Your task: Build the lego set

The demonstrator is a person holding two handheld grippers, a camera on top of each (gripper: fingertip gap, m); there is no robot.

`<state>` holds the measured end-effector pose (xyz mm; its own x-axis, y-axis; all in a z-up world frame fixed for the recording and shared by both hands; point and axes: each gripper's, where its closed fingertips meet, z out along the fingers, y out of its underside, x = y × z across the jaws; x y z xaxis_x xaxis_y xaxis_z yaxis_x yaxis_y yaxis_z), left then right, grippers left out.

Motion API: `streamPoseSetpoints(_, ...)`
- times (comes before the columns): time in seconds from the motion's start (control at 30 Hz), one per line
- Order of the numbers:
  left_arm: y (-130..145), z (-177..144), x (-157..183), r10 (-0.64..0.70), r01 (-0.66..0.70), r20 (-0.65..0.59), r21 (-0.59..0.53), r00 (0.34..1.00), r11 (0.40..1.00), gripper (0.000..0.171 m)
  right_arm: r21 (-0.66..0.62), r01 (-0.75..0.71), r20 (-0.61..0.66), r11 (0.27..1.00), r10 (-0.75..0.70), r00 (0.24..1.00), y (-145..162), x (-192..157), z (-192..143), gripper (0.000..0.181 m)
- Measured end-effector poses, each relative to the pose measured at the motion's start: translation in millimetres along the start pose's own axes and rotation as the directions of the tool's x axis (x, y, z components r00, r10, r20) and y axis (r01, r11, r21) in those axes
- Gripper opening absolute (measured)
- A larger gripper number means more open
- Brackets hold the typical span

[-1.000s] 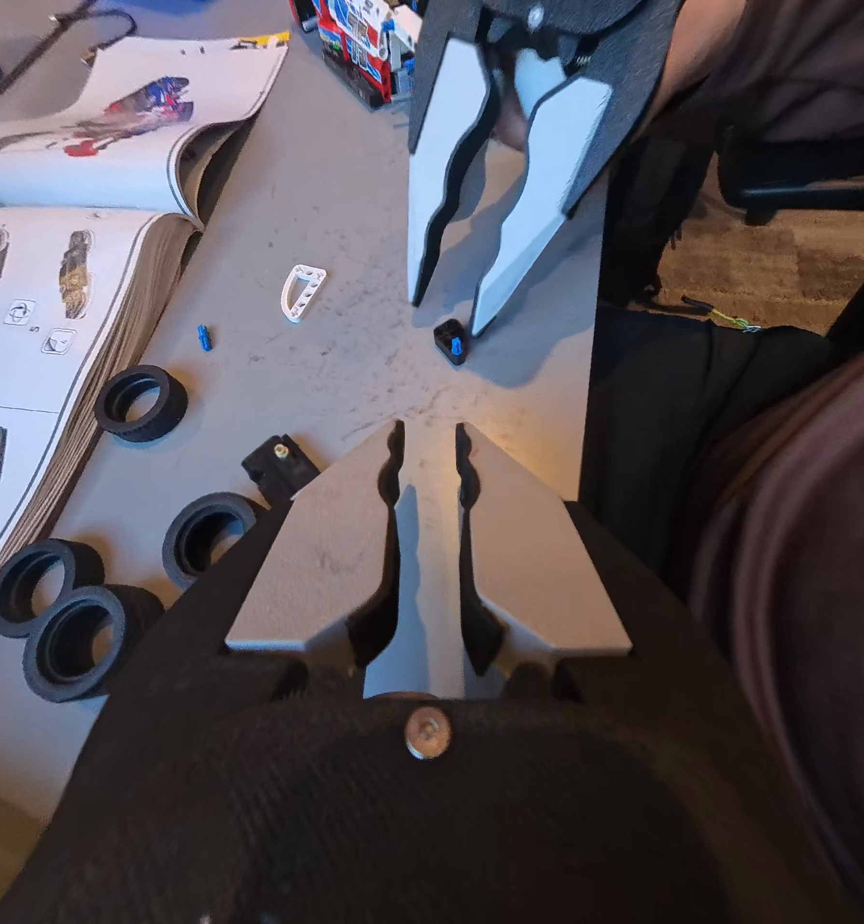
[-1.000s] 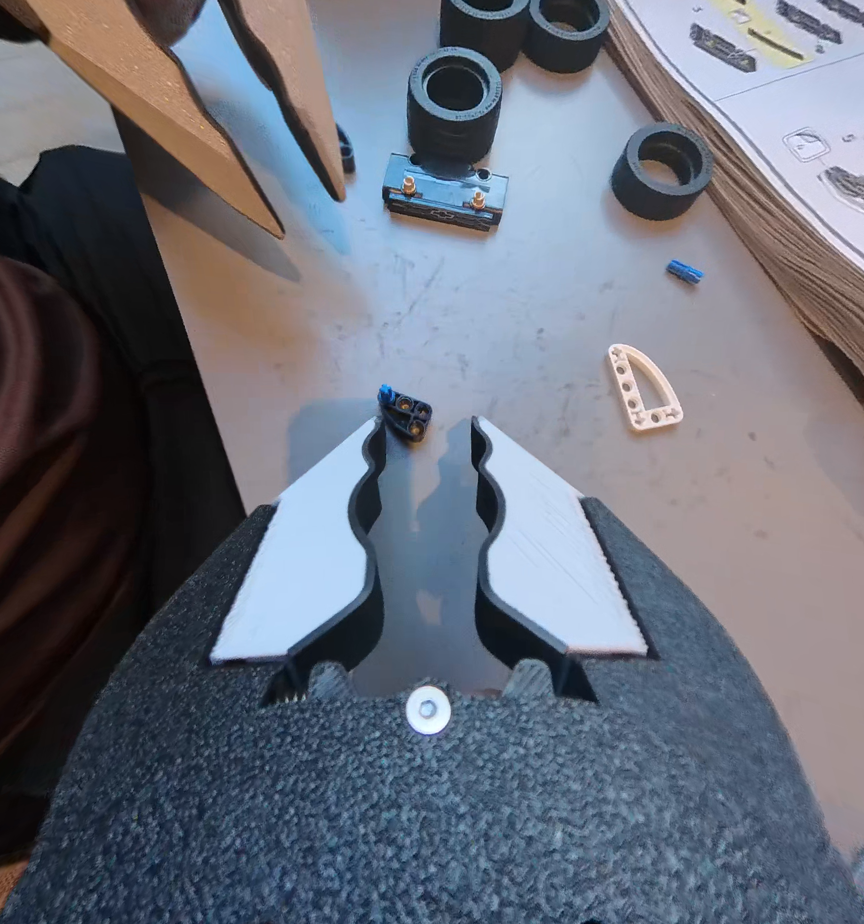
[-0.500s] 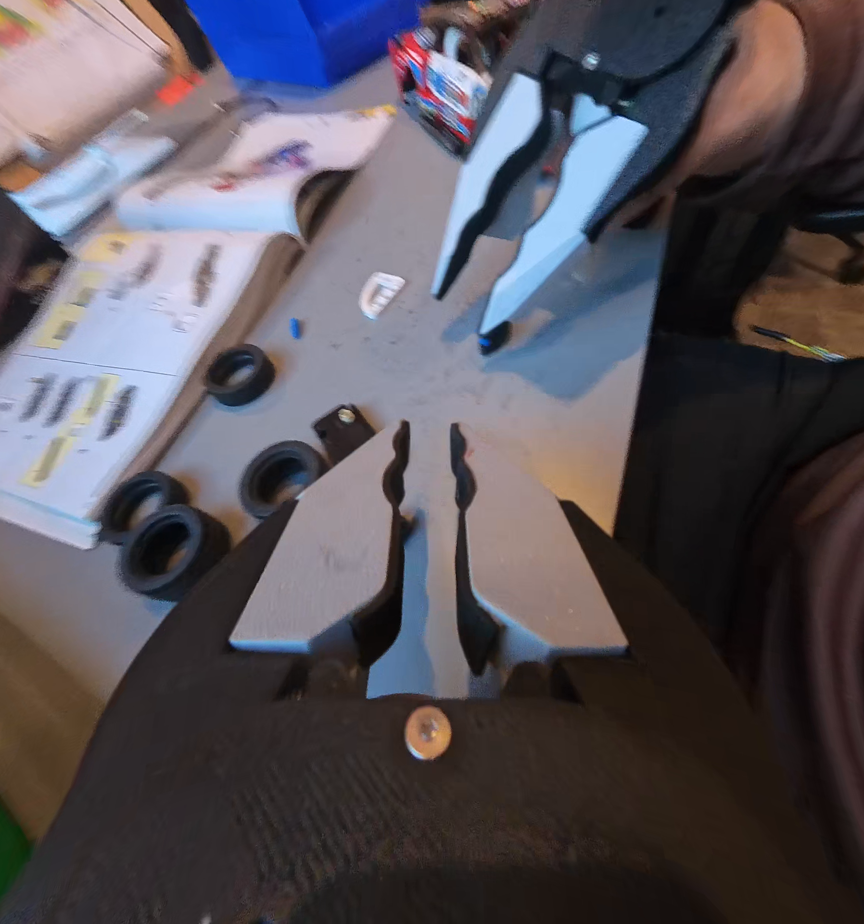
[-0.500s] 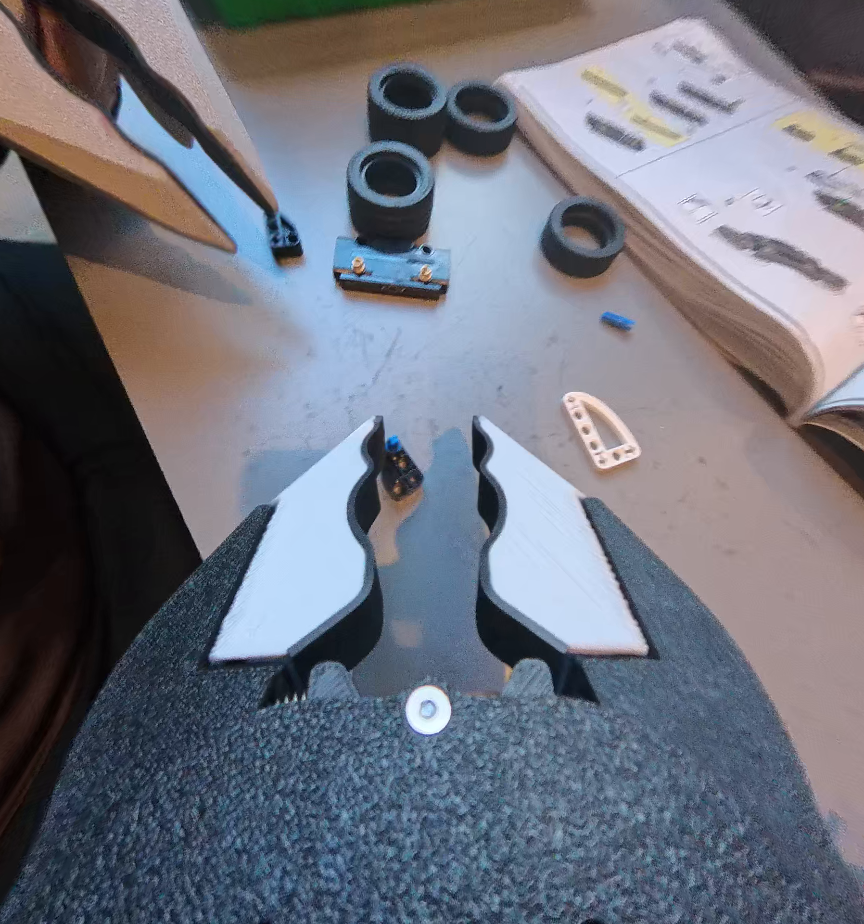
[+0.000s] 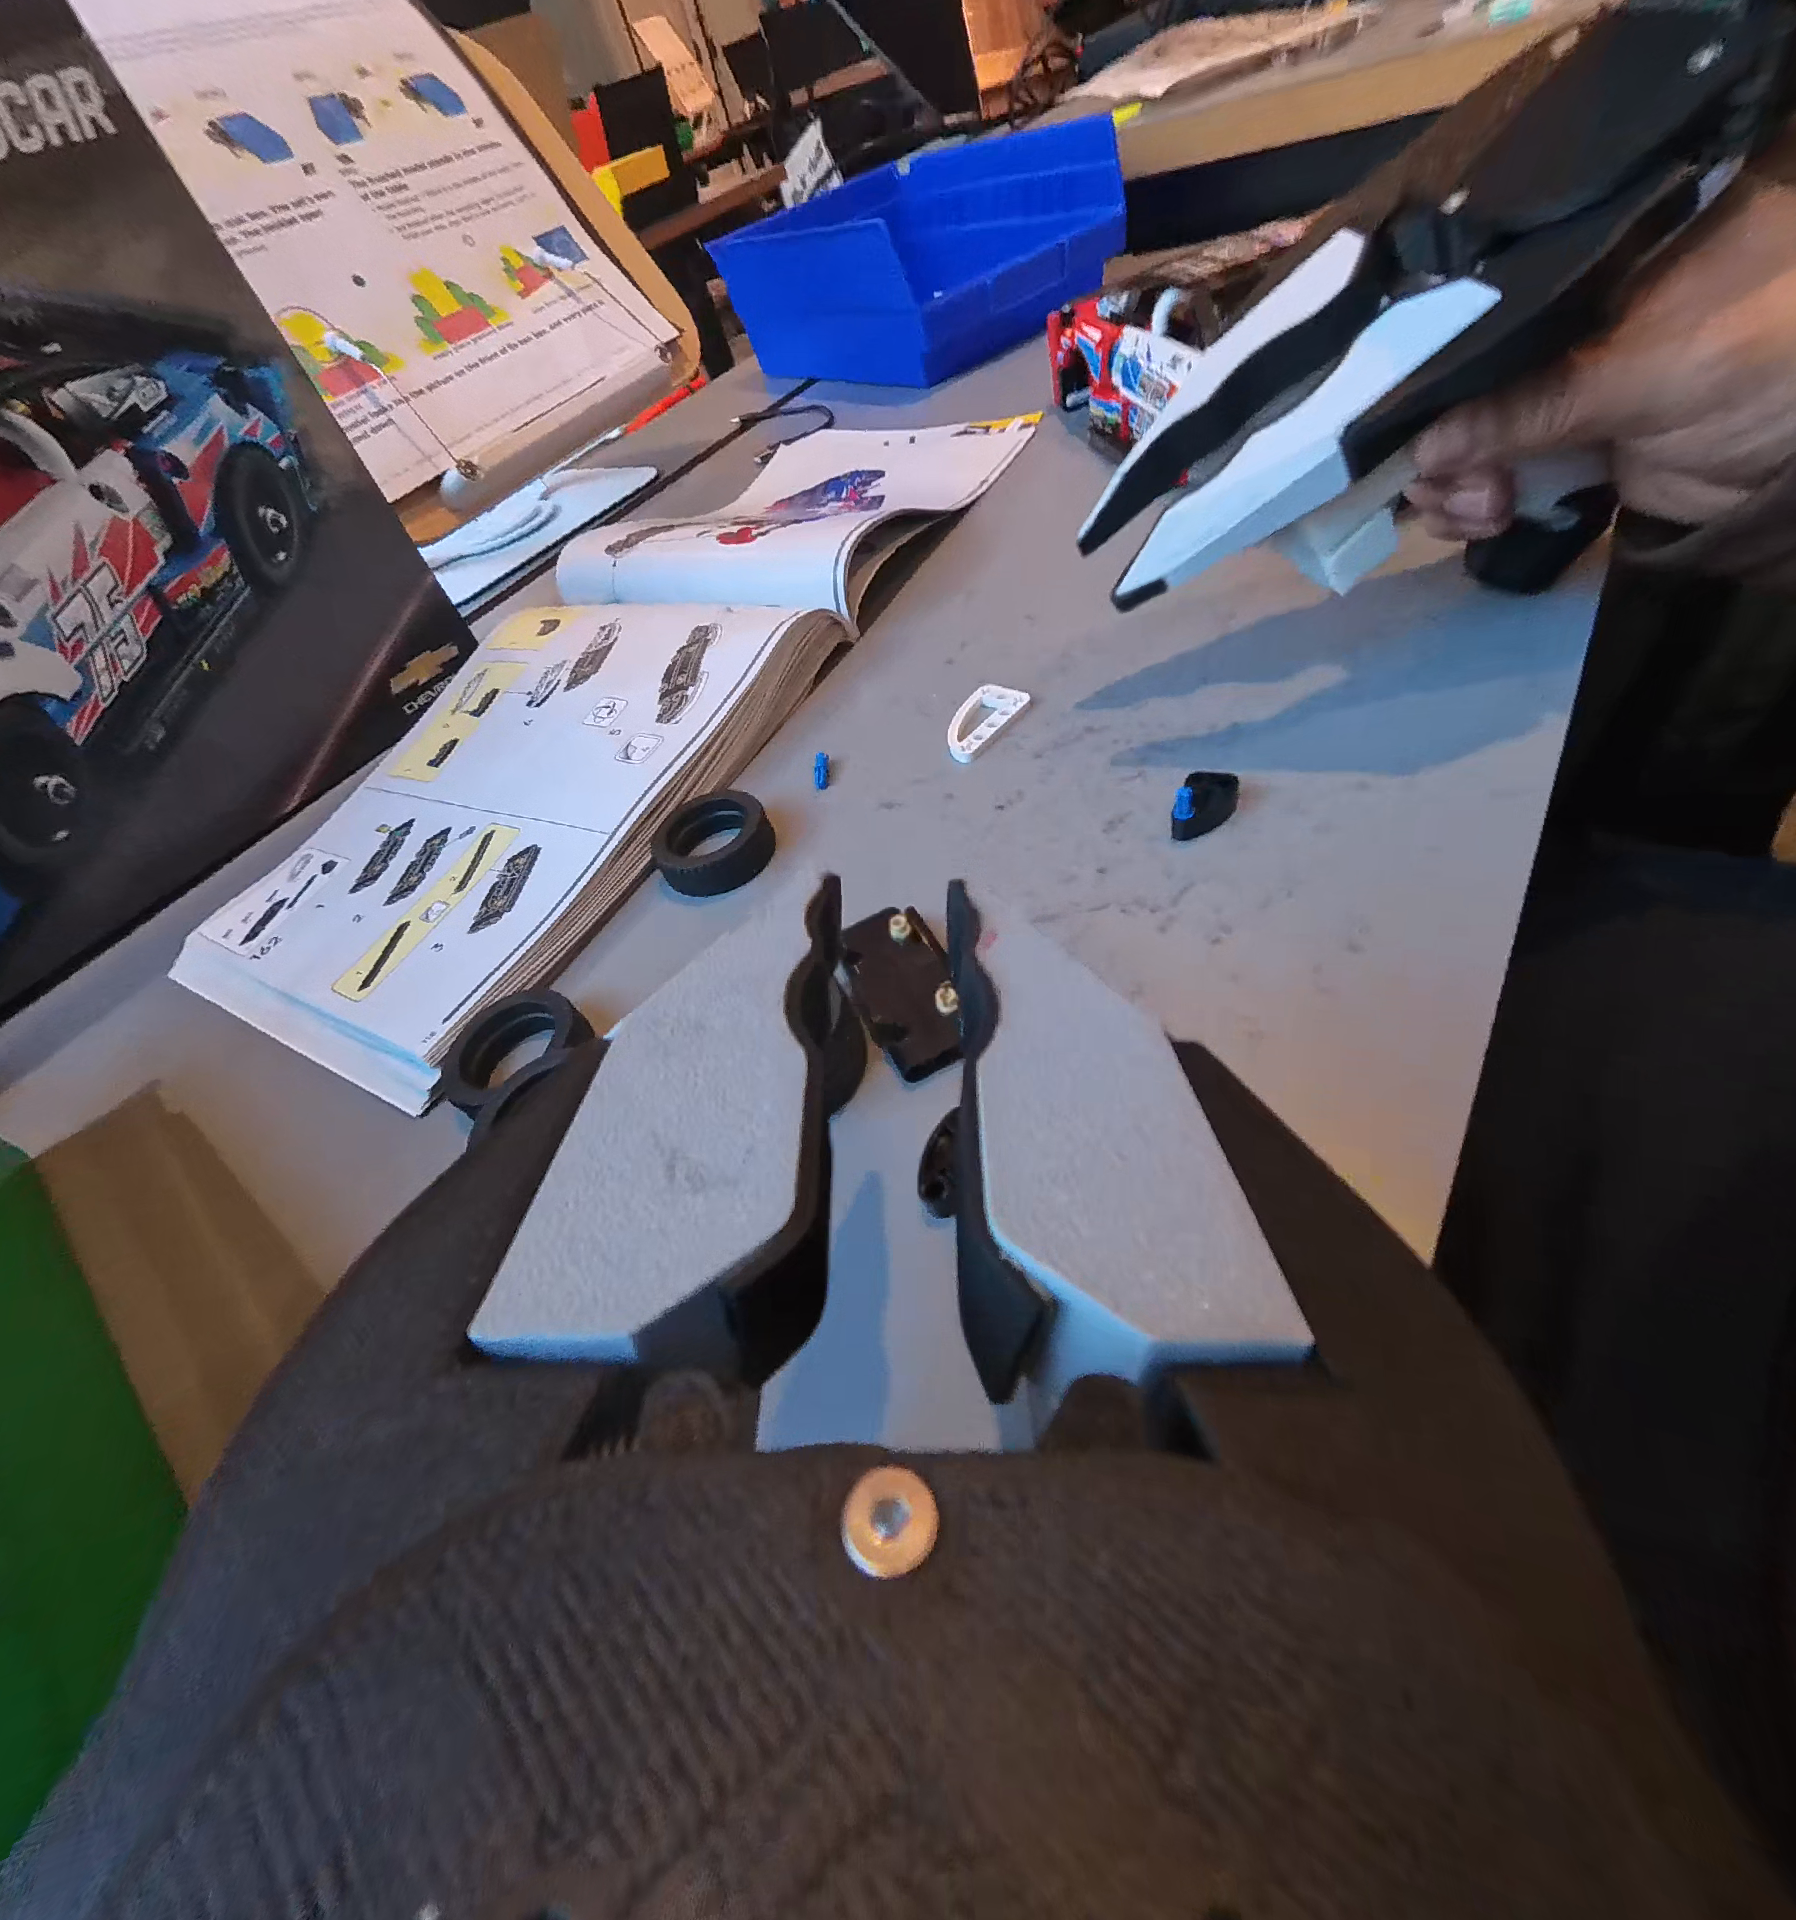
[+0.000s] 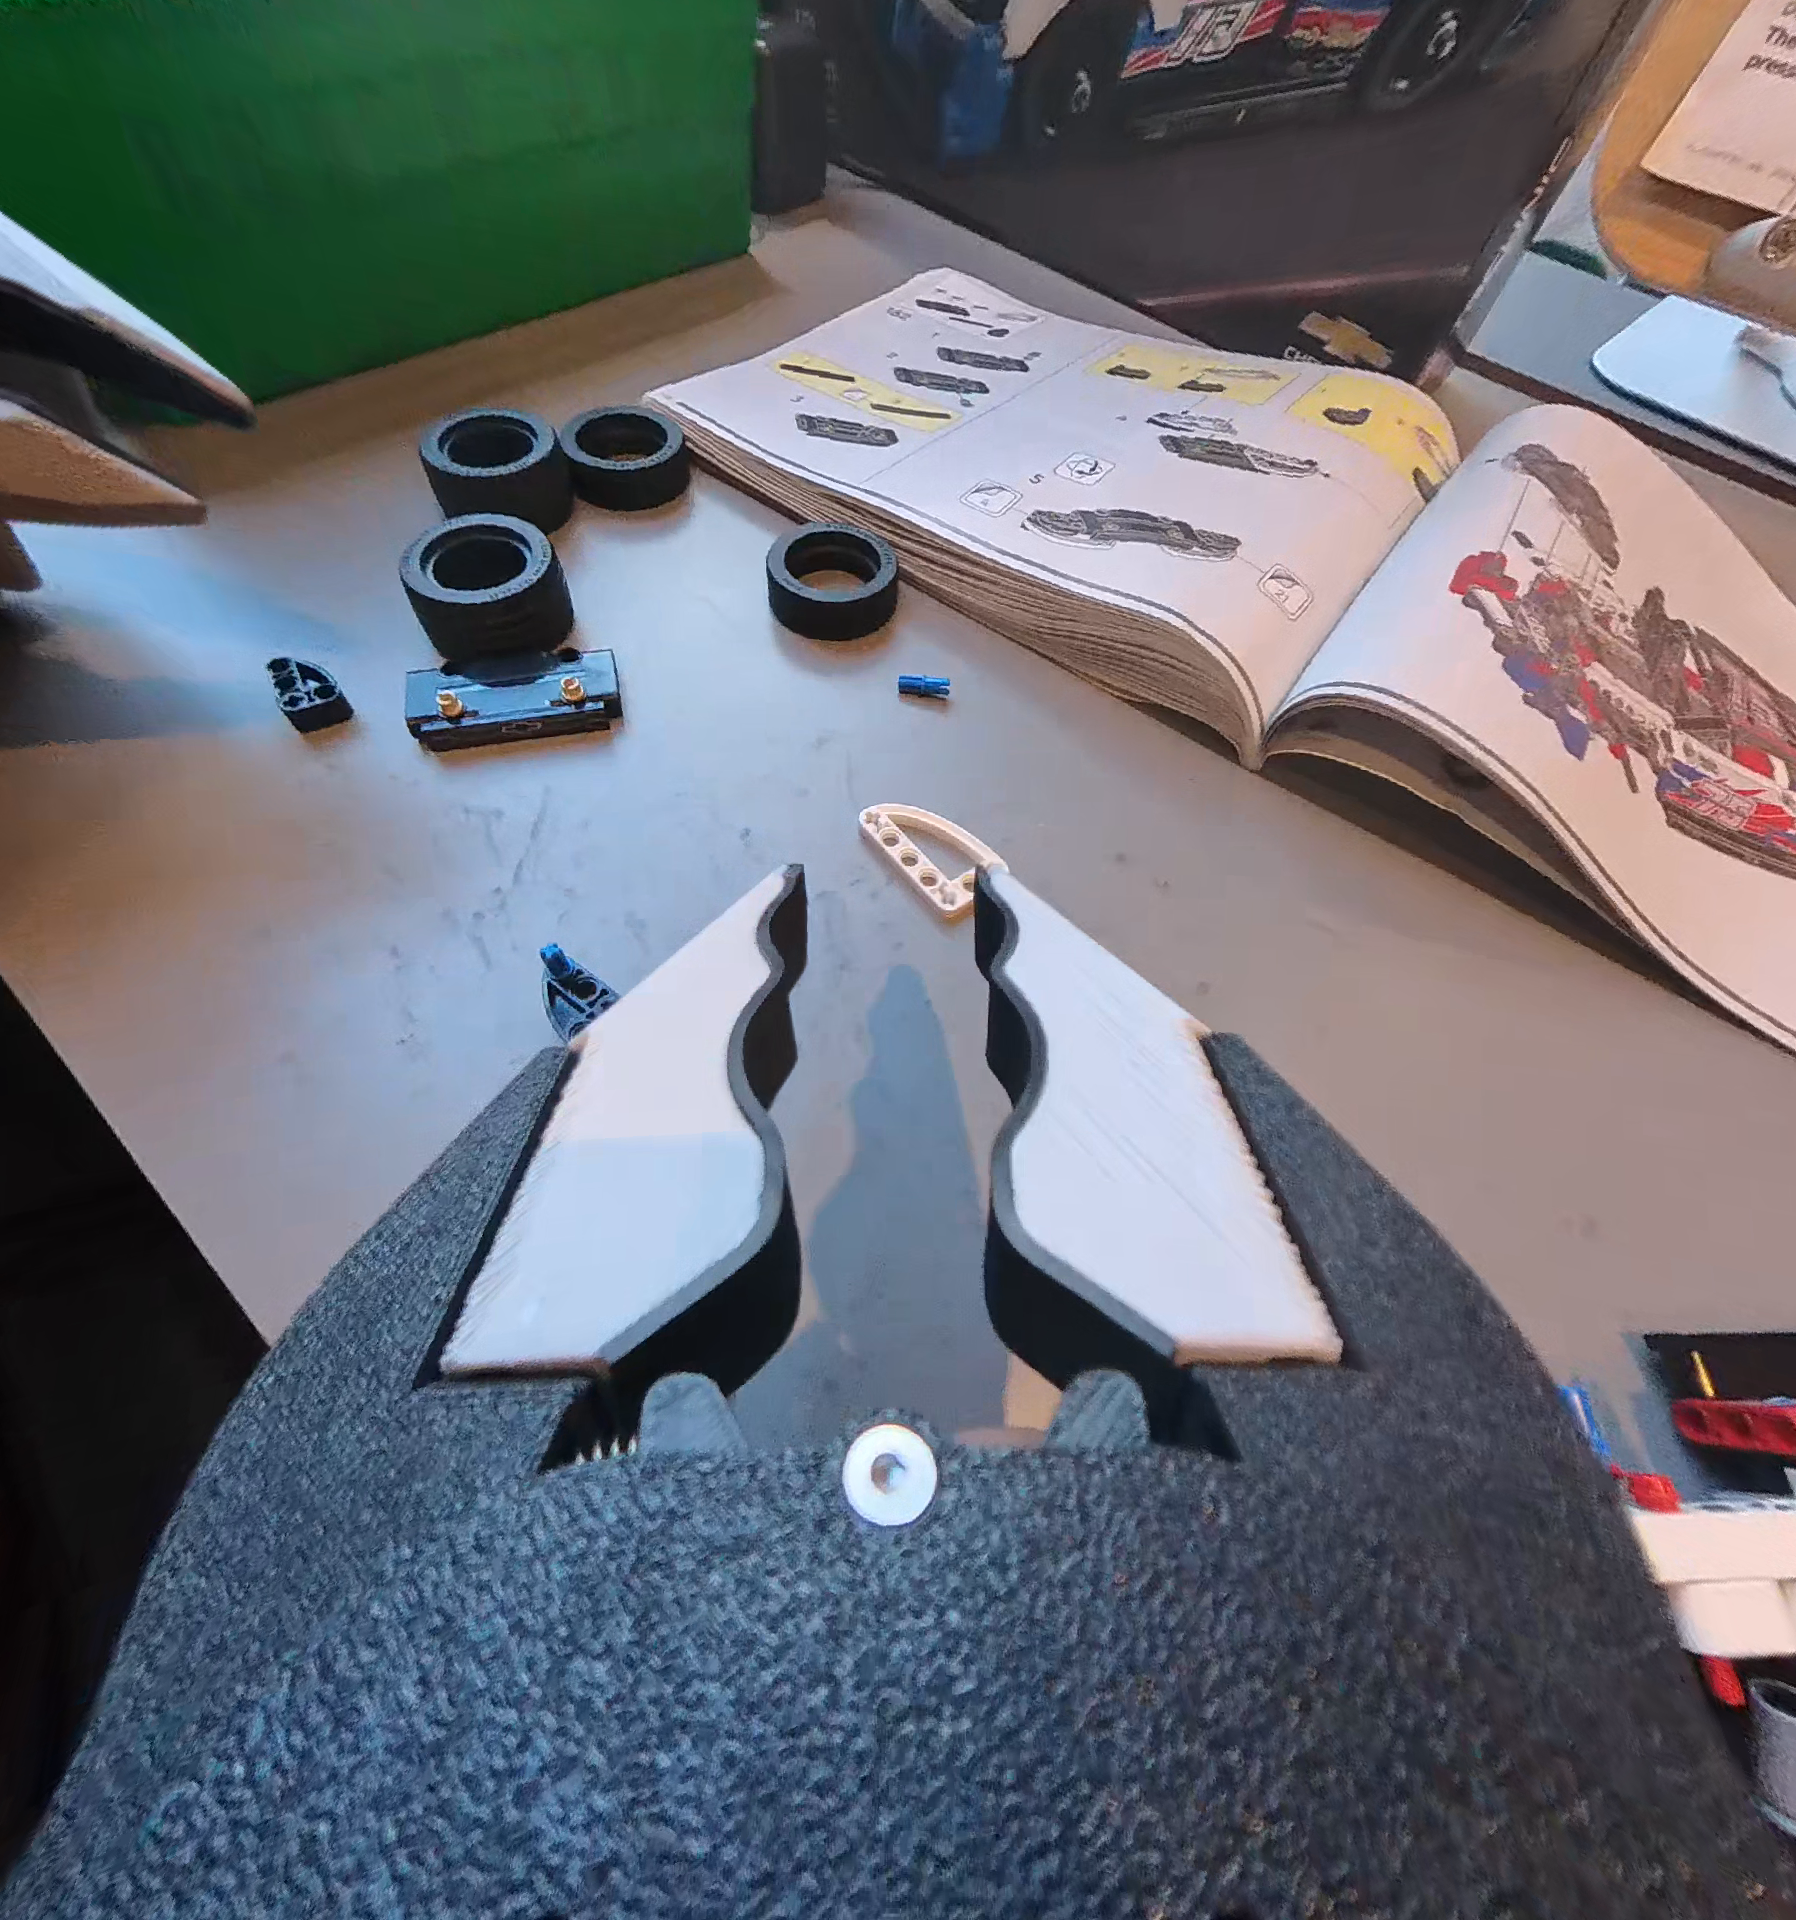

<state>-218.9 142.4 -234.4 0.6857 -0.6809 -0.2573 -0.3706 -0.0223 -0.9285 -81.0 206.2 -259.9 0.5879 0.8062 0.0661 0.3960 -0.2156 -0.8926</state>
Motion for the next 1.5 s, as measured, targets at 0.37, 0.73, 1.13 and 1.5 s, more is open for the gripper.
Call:
streamPoseSetpoints(0.37, 0, -1, -6, -0.033, 0.033, 0.025, 0.002, 0.999, 0.999, 0.02, -0.124, 0.003, 0.004, 0.992, -0.002, 1.0, 9, 0, 32, 0.03)
streamPoseSetpoints(0.73, 2, 0, -12, -0.142, 0.142, -0.022, -0.003, 0.99, 0.99, 0.02, -0.176, -0.021, 0.032, 0.984, 0.027, 0.999, 14, 6, 44, 0.017)
streamPoseSetpoints(1.13, 3, 1, -15, -0.238, 0.238, -0.084, -0.011, 0.968, 0.971, 0.018, -0.256, 0.053, 0.131, 0.965, -0.02, 0.991, 23, 8, 56, 0.031)
streamPoseSetpoints(1.5, 4, 2, -10, -0.173, 0.172, -0.064, -0.02, 0.983, 0.985, 0.018, -0.264, 0.24, 0.115, 0.934, -0.217, 0.969, 26, 1, 56, 0.007)
